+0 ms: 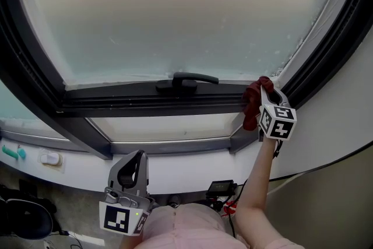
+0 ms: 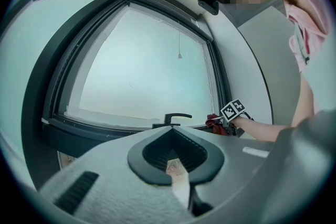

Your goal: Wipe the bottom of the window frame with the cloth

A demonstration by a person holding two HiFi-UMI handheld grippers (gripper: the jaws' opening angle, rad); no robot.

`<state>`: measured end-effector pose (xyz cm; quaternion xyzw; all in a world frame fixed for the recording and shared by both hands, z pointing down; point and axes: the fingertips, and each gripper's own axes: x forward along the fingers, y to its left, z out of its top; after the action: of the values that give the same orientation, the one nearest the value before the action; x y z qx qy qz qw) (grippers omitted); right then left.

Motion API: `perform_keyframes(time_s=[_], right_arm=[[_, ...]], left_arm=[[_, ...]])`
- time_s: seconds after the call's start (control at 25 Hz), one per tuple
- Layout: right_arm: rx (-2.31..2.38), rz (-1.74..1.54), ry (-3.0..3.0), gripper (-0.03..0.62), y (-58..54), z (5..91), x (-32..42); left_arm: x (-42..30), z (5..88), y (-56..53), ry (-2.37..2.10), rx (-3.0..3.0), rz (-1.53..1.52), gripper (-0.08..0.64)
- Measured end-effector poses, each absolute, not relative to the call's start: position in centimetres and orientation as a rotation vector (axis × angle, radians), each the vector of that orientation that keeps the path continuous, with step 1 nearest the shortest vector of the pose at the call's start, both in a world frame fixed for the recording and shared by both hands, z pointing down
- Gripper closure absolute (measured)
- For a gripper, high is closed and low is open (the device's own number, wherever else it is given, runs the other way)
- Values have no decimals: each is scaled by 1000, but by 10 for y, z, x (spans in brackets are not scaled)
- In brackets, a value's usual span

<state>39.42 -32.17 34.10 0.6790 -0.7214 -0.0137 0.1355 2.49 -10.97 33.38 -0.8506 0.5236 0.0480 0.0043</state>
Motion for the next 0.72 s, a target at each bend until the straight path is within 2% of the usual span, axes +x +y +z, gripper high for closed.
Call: perform_keyframes(time_s=[0.72], right_arm=[[2103, -13, -1995, 528, -324, 342, 448]], left_arm=[[21, 334, -115, 1641, -2669, 146, 561]])
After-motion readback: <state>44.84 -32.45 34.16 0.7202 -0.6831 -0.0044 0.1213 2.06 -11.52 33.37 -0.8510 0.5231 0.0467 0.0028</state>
